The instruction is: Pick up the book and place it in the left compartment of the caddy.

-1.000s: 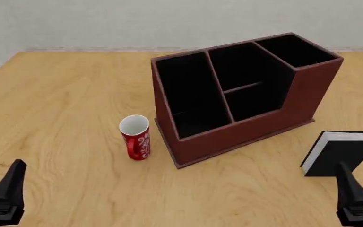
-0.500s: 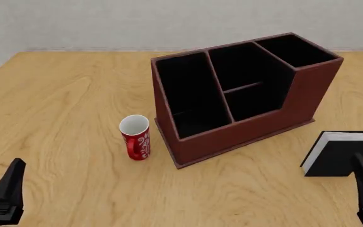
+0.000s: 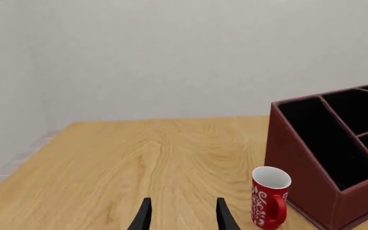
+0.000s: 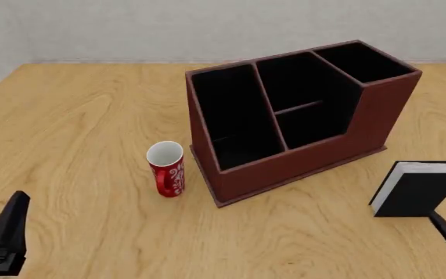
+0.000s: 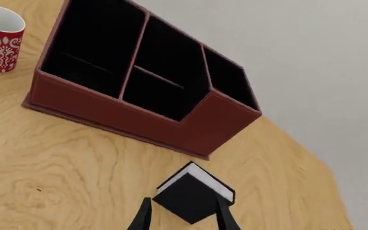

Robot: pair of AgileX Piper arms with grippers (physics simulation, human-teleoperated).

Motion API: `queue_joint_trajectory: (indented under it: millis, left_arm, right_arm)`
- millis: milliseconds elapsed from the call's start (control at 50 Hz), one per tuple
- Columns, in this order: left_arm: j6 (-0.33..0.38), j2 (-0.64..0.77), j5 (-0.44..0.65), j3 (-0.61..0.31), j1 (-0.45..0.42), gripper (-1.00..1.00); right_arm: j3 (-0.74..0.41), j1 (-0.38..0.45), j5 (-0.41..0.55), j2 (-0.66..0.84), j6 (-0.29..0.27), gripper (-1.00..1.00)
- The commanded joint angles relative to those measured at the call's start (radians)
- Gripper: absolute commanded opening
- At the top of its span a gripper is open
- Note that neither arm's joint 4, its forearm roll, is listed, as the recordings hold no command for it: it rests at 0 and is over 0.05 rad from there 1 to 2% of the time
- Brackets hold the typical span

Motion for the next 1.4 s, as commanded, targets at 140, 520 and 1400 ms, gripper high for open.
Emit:
queue_joint_trajectory:
  millis: [140, 520, 1400]
  left_arm:
    - [-0.006, 0.000, 0.003, -0.018, -0.012, 1.00]
    - [-0.013, 0.000, -0.013, -0.010, -0.007, 1.00]
    - [-0.005, 0.000, -0.004, -0.021, 0.005, 1.00]
  right_arm:
    - [-0.222, -0.049, 0.241, 0.186, -0.195, 1.00]
    - [-0.285, -0.110, 0.382, 0.282, -0.448, 1.00]
    - [-0.187, -0.233, 0.118, 0.611, -0.691, 1.00]
